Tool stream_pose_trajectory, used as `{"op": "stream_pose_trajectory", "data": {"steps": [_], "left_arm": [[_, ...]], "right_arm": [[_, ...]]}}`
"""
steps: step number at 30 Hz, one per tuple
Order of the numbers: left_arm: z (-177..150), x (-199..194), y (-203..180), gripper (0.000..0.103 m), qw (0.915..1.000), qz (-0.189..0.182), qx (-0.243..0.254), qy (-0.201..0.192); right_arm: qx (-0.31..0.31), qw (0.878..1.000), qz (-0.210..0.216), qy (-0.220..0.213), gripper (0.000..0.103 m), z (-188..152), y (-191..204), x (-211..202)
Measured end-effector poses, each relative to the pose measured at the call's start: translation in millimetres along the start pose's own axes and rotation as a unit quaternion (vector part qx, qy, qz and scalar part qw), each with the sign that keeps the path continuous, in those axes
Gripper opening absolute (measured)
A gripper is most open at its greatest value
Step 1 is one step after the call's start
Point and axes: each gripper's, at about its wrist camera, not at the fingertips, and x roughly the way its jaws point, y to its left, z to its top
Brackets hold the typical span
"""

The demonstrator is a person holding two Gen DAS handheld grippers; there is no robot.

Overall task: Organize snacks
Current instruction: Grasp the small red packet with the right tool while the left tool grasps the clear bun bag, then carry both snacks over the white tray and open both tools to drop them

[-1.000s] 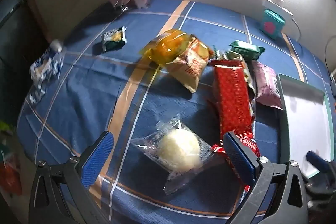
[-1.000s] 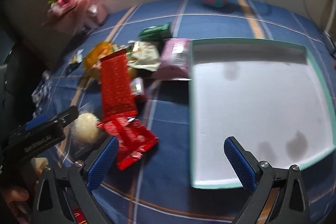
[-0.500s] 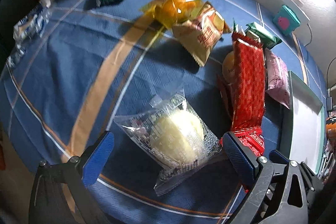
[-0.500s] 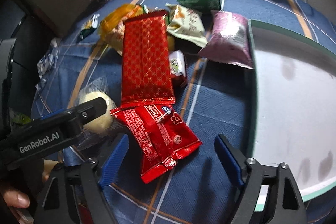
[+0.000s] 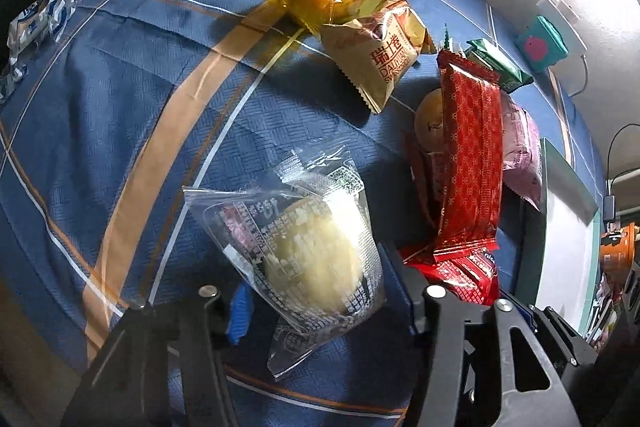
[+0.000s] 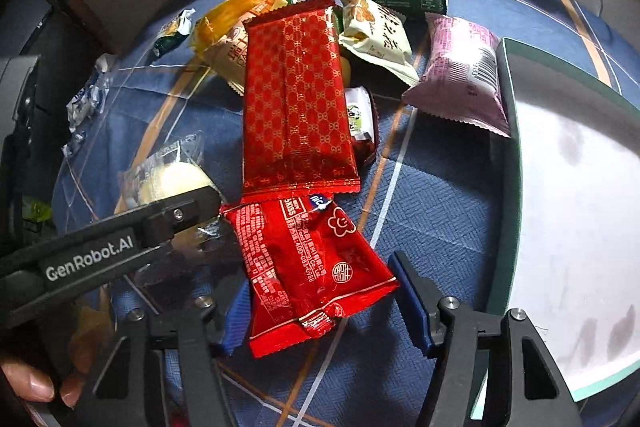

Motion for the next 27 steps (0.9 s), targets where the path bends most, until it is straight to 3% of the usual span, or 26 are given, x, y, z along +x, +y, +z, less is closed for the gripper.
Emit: {"op": "stream_pose_trajectory", "data": {"steps": [11, 22, 27], "left_arm": [[3.5, -38.6, 2.0, 0.051, 0.9994, 0.000, -0.010, -0.034], [-8.4, -97.7, -7.7, 0.051, 0.9947, 0.018, 0.011, -0.100], [-11.2, -105.4, -25.3, 0.051, 0.9926, 0.020, 0.028, -0.117]], "right_arm": [[0.052, 0.998, 0.029, 0.018, 0.064, -13.8, -15.3, -24.1], [0.076, 0.996, 0.045, -0.034, 0.064, -23.4, -25.9, -66.7], [0.093, 0.994, 0.029, -0.051, 0.064, -27.1, -40.2, -82.6]]}}
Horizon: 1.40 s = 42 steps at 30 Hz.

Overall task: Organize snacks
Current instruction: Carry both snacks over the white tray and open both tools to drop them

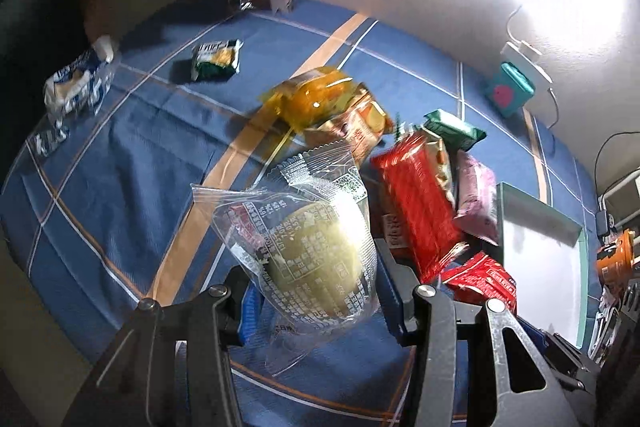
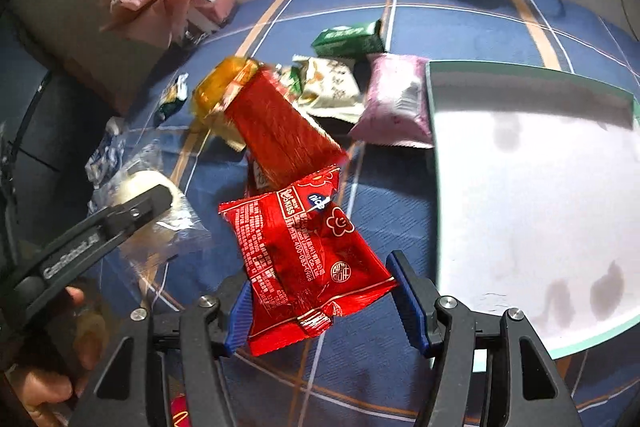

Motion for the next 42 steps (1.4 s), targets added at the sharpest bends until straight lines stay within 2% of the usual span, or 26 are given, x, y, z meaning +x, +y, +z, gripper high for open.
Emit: {"op": "stream_pose_trajectory", "data": {"steps": [3, 7, 12, 17, 24, 30, 36, 38, 40, 42], "left_arm": [[2.3, -0.2, -11.6, 0.051, 0.9999, 0.002, 0.015, 0.003], [9.1, 3.7, -42.0, 0.051, 0.9989, -0.012, 0.043, 0.011], [15.6, 3.1, -97.1, 0.051, 0.9946, -0.043, 0.093, 0.017], [14.5, 14.2, -157.1, 0.051, 0.9871, -0.071, 0.141, 0.028], [11.4, 42.6, -217.4, 0.051, 0.9767, -0.096, 0.188, 0.041], [9.9, 73.9, -244.7, 0.051, 0.9728, -0.107, 0.200, 0.048], [6.6, 87.0, -252.1, 0.052, 0.9694, -0.120, 0.208, 0.051], [6.3, 87.5, -251.4, 0.057, 0.9696, -0.119, 0.208, 0.051], [7.9, 84.5, -248.4, 0.069, 0.9704, -0.116, 0.206, 0.047], [9.8, 80.7, -244.9, 0.069, 0.9716, -0.113, 0.202, 0.048]], "right_arm": [[0.005, 0.998, -0.052, -0.021, 0.064, 8.8, -5.5, -3.0], [0.049, 0.997, -0.056, -0.036, 0.064, 16.9, -33.9, -14.4], [0.096, 0.988, -0.101, -0.070, 0.064, 23.6, -68.8, -34.2], [0.167, 0.971, -0.143, -0.093, 0.064, 24.7, -118.5, -50.4], [0.254, 0.946, -0.171, -0.111, 0.064, 25.7, -168.5, -62.9], [0.299, 0.928, -0.192, -0.115, 0.064, 25.0, -202.6, -66.2], [0.304, 0.923, -0.200, -0.123, 0.064, 31.8, -208.4, -66.9], [0.301, 0.924, -0.202, -0.122, 0.064, 33.9, -209.7, -63.9], [0.303, 0.925, -0.197, -0.119, 0.065, 34.7, -211.2, -61.3], [0.303, 0.926, -0.194, -0.114, 0.065, 34.6, -211.7, -58.6]]}}
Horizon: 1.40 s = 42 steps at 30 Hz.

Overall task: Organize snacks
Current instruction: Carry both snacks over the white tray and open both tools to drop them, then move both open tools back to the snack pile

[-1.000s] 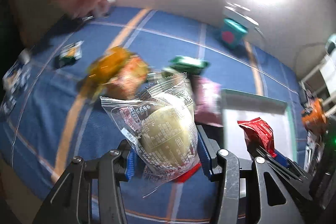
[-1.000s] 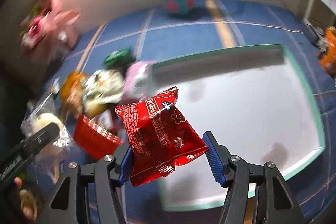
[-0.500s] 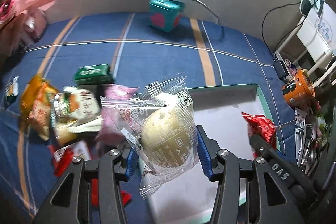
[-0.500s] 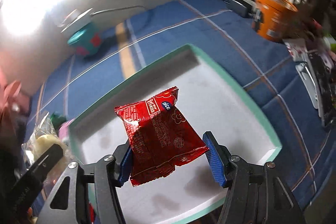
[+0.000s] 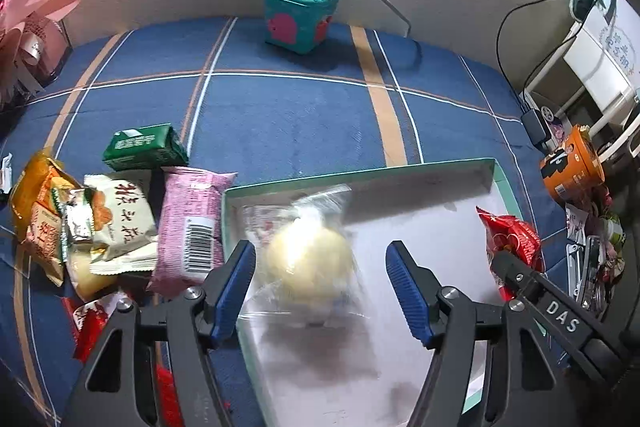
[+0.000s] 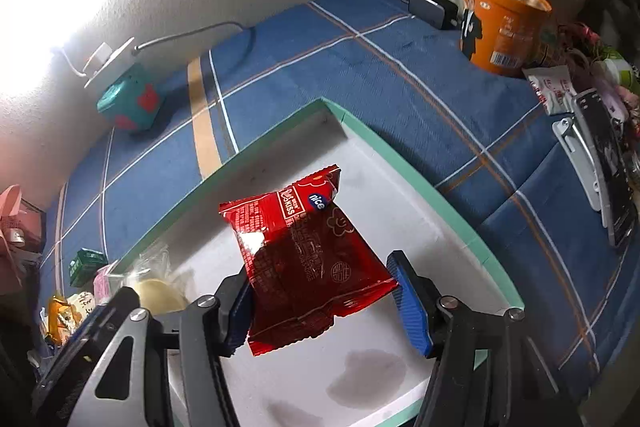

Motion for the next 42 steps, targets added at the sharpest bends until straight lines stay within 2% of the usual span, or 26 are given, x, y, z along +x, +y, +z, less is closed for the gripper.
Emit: {"op": "stream_pose_trajectory", "data": {"steps": [6, 8, 9, 10, 12, 16, 23, 28, 34, 42], "left_arm": [[-2.3, -7.6, 11.2, 0.069, 0.9995, 0.031, -0.008, 0.010], [-2.6, -9.1, 16.2, 0.077, 0.9987, 0.049, -0.008, 0.010], [-2.9, -9.9, 19.0, 0.089, 0.9981, 0.060, -0.009, 0.009], [-2.7, -11.2, 22.5, 0.094, 0.9975, 0.070, -0.012, 0.006], [-1.7, -13.0, 27.9, 0.094, 0.9967, 0.080, -0.016, 0.001], [-0.9, -16.7, 43.2, 0.103, 0.9950, 0.094, -0.031, -0.013], [-2.1, -20.8, 65.8, 0.103, 0.9917, 0.117, -0.049, -0.020], [-3.2, -27.8, 77.2, 0.103, 0.9908, 0.130, -0.035, -0.017], [-4.7, -45.5, 88.5, 0.103, 0.9866, 0.162, 0.008, -0.021], [-6.2, -77.5, 124.6, 0.103, 0.9773, 0.205, -0.019, -0.047]], "right_arm": [[0.000, 1.000, 0.000, 0.005, 0.065, -1.7, 0.3, 1.0], [-0.005, 1.000, 0.007, 0.007, 0.066, -1.5, 1.2, 1.9], [-0.006, 1.000, 0.010, 0.008, 0.070, -2.4, 1.6, 2.7], [-0.008, 1.000, 0.012, 0.009, 0.076, -2.9, 2.5, 3.3], [-0.011, 1.000, 0.016, 0.009, 0.085, -4.1, 4.2, 3.5], [-0.010, 1.000, 0.021, 0.006, 0.102, -4.7, 5.7, 2.9], [-0.027, 0.999, 0.021, 0.016, 0.103, -5.5, 14.2, 5.3], [-0.036, 0.999, 0.024, 0.015, 0.103, -6.2, 20.8, 2.8], [-0.047, 0.997, 0.059, 0.018, 0.103, -6.4, 31.4, -5.1], [-0.078, 0.992, 0.098, -0.004, 0.103, -9.4, 56.7, -28.1]]}}
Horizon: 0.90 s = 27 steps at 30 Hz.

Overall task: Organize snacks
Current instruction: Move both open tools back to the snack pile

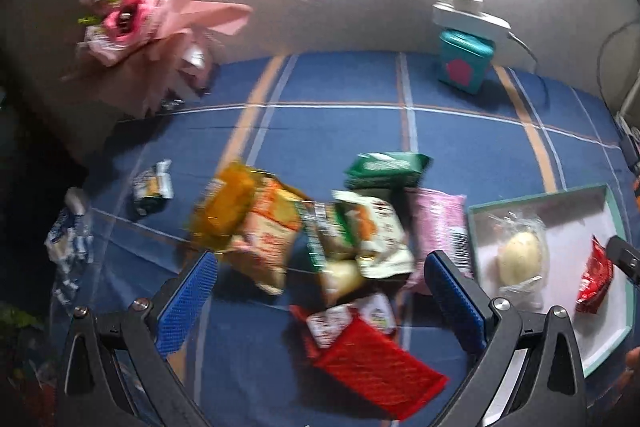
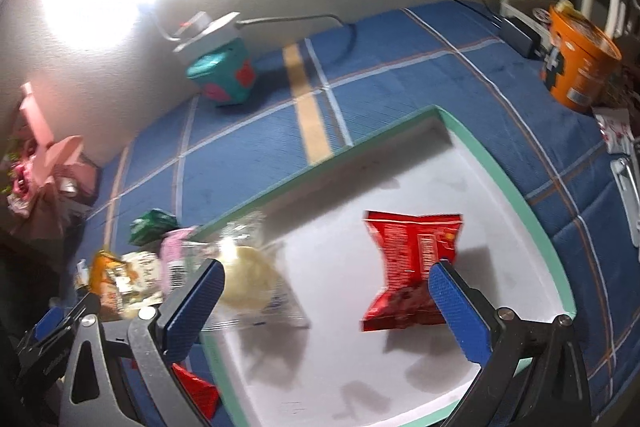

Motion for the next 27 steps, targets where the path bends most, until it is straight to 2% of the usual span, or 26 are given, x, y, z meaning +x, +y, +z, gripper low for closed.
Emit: {"op": "stream_pose_trajectory", "data": {"steps": [4, 7, 12, 20, 27], "left_arm": [[-1.6, -5.5, 27.3, 0.103, 0.9994, 0.023, -0.027, -0.007], [-2.7, -6.0, 47.5, 0.103, 0.9979, 0.026, -0.058, -0.009], [-9.5, -1.2, 71.7, 0.103, 0.9956, 0.031, -0.089, 0.000], [-29.6, 20.9, 98.2, 0.103, 0.9896, 0.030, -0.132, 0.049], [-57.2, 58.3, 100.2, 0.103, 0.9809, 0.019, -0.152, 0.120]], "right_arm": [[-0.041, 0.999, 0.008, -0.010, 0.103, -1.2, 24.6, -7.3], [-0.083, 0.996, 0.023, -0.023, 0.103, -8.2, 45.2, -12.6], [-0.126, 0.991, 0.035, -0.015, 0.103, -24.4, 77.1, -7.5], [-0.206, 0.976, 0.066, 0.038, 0.102, -66.3, 134.4, 9.9], [-0.275, 0.955, 0.060, 0.097, 0.102, -109.5, 168.7, 35.3]]}}
